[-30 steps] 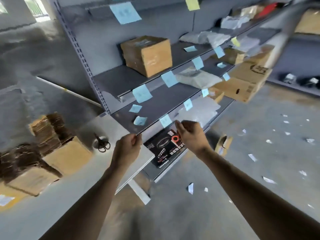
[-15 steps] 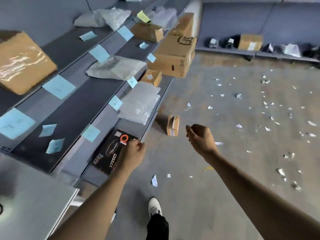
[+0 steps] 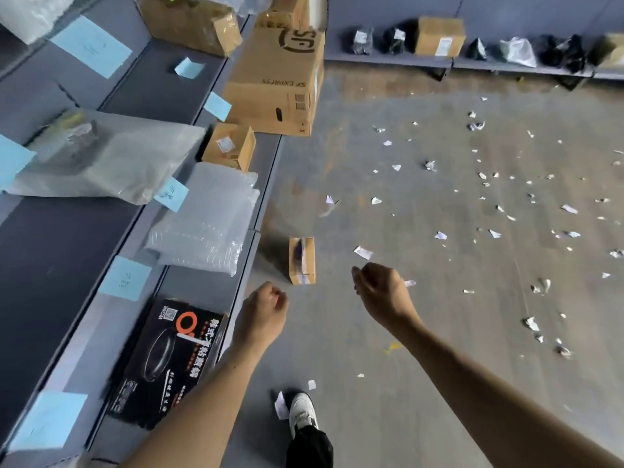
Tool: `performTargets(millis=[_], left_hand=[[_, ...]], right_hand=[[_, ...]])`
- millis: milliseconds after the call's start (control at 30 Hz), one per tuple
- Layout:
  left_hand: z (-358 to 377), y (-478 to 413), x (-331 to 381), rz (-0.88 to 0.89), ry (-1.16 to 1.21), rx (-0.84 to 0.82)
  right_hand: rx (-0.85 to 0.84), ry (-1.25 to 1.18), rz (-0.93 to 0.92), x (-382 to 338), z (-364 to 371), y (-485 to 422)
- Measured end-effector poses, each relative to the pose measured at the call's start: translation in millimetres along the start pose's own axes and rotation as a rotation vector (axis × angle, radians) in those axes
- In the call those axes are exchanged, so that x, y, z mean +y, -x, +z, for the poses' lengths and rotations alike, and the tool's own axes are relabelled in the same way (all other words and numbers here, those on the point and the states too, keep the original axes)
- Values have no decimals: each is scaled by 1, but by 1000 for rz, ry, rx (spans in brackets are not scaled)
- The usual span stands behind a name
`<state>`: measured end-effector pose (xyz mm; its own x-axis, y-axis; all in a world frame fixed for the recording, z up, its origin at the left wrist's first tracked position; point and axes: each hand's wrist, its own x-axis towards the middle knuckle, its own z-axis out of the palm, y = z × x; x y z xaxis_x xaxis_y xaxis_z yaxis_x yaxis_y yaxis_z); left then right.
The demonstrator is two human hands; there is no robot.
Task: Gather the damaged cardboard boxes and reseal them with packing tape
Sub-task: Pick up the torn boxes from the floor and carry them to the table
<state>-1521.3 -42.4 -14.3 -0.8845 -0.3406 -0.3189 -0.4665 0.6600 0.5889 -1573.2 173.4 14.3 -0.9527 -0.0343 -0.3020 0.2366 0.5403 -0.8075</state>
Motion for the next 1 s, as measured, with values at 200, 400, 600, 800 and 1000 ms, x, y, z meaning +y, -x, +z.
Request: performTargets(millis=[200, 400, 600, 800, 1000], left_hand=[[48, -106, -14, 30, -2, -48], [120, -182, -52, -80, -28, -123], [205, -263, -123, -184, -50, -119], [267, -301, -201, -185, 13, -53], [295, -341, -253, -183, 14, 17]], right_hand=[[-39, 103, -15, 23, 45, -103], [-217, 260, 51, 95, 118, -206], [-323, 430, 162, 181, 219, -317], [-326, 590, 140, 244, 316, -390], [-310, 732, 180, 278, 398, -420]])
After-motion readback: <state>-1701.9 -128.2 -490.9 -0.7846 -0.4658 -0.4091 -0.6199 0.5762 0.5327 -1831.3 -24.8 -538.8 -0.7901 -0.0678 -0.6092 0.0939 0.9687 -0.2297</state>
